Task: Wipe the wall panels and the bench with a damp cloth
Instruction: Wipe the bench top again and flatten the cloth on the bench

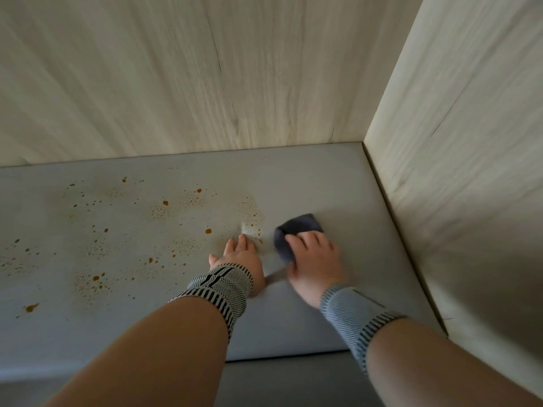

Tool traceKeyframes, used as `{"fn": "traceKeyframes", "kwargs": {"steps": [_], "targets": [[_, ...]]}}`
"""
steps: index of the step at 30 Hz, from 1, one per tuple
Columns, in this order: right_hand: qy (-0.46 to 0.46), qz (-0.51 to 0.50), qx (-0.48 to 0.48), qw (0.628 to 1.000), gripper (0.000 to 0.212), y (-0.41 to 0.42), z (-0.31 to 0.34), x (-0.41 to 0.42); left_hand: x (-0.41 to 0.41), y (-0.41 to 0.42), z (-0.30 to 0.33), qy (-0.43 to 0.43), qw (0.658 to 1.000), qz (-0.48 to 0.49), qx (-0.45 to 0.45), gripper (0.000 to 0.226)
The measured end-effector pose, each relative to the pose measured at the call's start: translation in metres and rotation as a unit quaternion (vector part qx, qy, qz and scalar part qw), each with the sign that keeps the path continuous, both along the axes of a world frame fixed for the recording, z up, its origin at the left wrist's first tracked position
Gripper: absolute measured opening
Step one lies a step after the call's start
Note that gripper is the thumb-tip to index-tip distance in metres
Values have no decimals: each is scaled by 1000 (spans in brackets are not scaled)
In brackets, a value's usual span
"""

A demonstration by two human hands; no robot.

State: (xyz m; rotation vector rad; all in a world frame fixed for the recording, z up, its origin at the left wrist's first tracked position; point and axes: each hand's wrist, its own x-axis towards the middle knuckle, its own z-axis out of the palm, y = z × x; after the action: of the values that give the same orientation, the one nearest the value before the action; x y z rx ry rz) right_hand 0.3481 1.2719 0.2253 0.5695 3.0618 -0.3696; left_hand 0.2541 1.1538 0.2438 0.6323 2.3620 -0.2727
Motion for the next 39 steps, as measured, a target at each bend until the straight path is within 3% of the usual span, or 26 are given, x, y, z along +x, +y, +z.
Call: {"fn": "traceKeyframes", "kwargs": {"steps": [3,5,7,9,12,14,15,17,20,21,23,27,28,30,32,33,34,36,39], "targets": [[-11,-147,51,988,48,50,-12,22,-2,-3,-4,-6,1000,-1,0,98],[-30,-278,18,960,55,65,-12,30,-4,-2,-5,-7,1000,1,-5,97],[-29,-322,-3,946,53,52,-10,23,-4,0,-3,-8,1000,-3,-10,98],[11,-270,-2,963,45,19,-9,13,-4,1,-1,-9,1000,-7,-13,101],[18,-37,-33,999,46,-29,1,22,0,-2,9,-1,1000,-17,-14,105],[19,48,-31,998,48,-23,8,38,1,-7,14,18,999,-35,-8,97],[30,33,-12,999,48,-9,6,48,2,-11,17,25,999,-45,-6,93],[-4,-111,27,993,46,27,4,69,4,-19,22,31,998,-60,-15,86],[-62,-328,10,943,51,49,13,85,18,-30,24,37,994,-94,-36,82],[-74,-349,13,934,51,41,13,84,25,-31,22,37,994,-101,-36,82],[-57,-299,10,952,46,10,12,73,42,-31,17,43,993,-103,-26,82],[4,-52,-25,998,35,-21,2,85,60,-29,15,45,994,-100,3,81],[21,-57,5,998,34,-11,5,93,60,-31,16,41,994,-101,7,80],[-11,-167,26,985,30,15,10,107,60,-37,14,24,995,-92,19,83],[-46,-336,-16,941,36,31,11,115,60,-40,11,-4,997,-71,31,87],[-60,-373,-13,926,40,30,9,112,60,-39,10,-13,997,-63,34,88],[-75,-372,-8,925,40,24,10,107,60,-38,10,-17,997,-60,37,89],[-33,-264,11,964,35,-6,10,93,59,-36,10,-18,997,-60,41,89],[34,34,-7,999,34,-52,6,85,57,-39,16,-17,994,-100,44,82]]}}
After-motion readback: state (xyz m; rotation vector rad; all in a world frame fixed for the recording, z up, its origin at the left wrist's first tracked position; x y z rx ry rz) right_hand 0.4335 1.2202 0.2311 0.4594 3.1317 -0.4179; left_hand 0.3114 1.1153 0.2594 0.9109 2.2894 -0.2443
